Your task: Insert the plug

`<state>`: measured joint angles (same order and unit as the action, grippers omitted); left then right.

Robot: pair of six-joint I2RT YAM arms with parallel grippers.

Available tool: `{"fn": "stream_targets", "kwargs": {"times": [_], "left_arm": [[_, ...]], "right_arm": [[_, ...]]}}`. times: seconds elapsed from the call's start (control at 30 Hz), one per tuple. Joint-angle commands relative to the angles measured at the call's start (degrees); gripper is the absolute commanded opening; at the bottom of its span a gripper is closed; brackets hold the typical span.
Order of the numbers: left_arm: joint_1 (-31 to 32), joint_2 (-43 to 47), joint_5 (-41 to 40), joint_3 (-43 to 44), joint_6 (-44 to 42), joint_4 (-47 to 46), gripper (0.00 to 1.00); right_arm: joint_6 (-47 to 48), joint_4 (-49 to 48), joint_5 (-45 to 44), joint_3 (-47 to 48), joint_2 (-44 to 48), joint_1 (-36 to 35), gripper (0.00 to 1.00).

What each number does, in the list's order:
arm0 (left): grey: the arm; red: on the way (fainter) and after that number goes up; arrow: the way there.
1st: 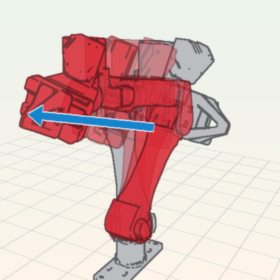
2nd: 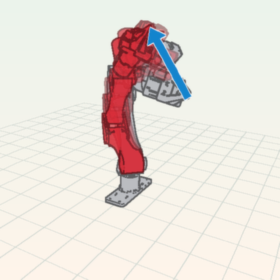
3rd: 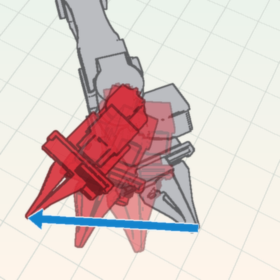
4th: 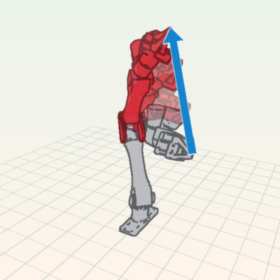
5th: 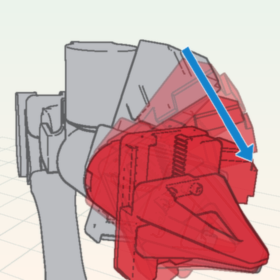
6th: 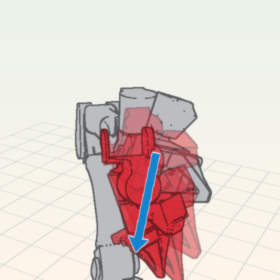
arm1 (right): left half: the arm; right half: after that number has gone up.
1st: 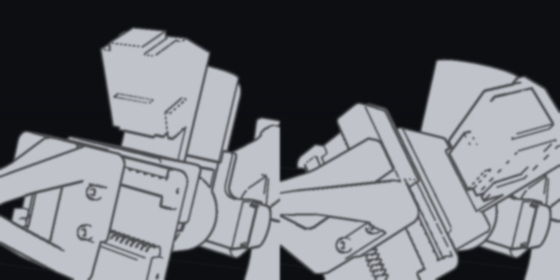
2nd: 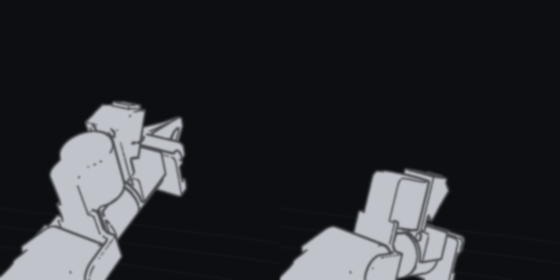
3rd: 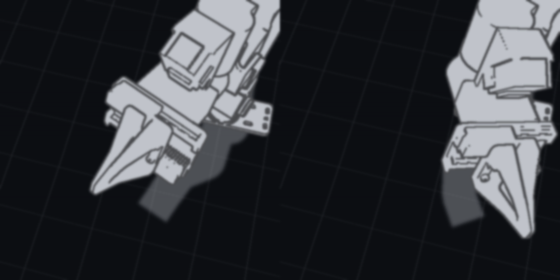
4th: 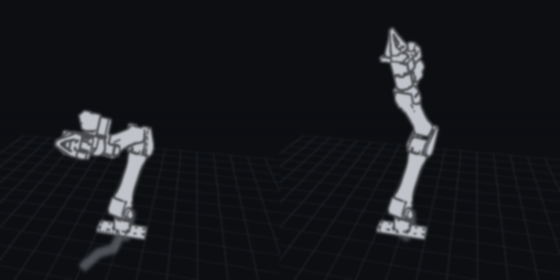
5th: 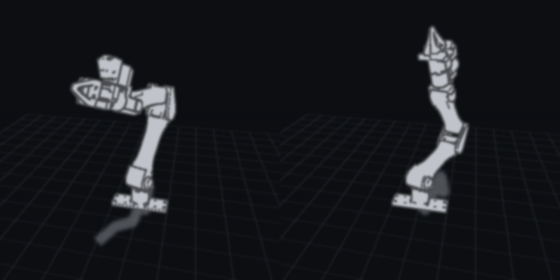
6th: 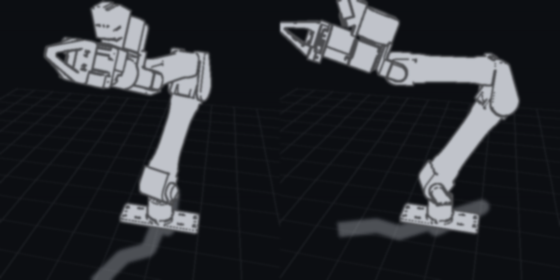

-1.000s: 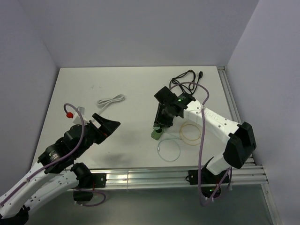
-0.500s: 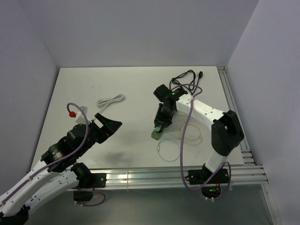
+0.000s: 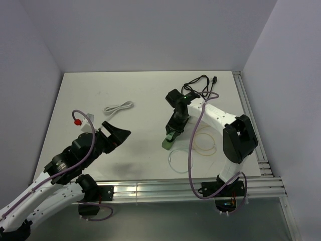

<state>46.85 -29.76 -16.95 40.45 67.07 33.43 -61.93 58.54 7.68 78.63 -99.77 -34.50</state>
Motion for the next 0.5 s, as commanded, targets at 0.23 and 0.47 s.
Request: {"fn": "stream_targets", "kwargs": {"times": [0.23,0.47], "left_arm": [[0.1,1.5,0.8,-0.5,-1.4,-3.0,0.92],[0.2,0.5,2.1,-0.8,-2.2,-4.1,0.92]], "right_arm": [[-8.8,4.1,-4.4,0.1,-1.7,-0.5,0.00],[-9.7,2.8,-3.2,1.3,-3.6,-1.5,0.00]]}}
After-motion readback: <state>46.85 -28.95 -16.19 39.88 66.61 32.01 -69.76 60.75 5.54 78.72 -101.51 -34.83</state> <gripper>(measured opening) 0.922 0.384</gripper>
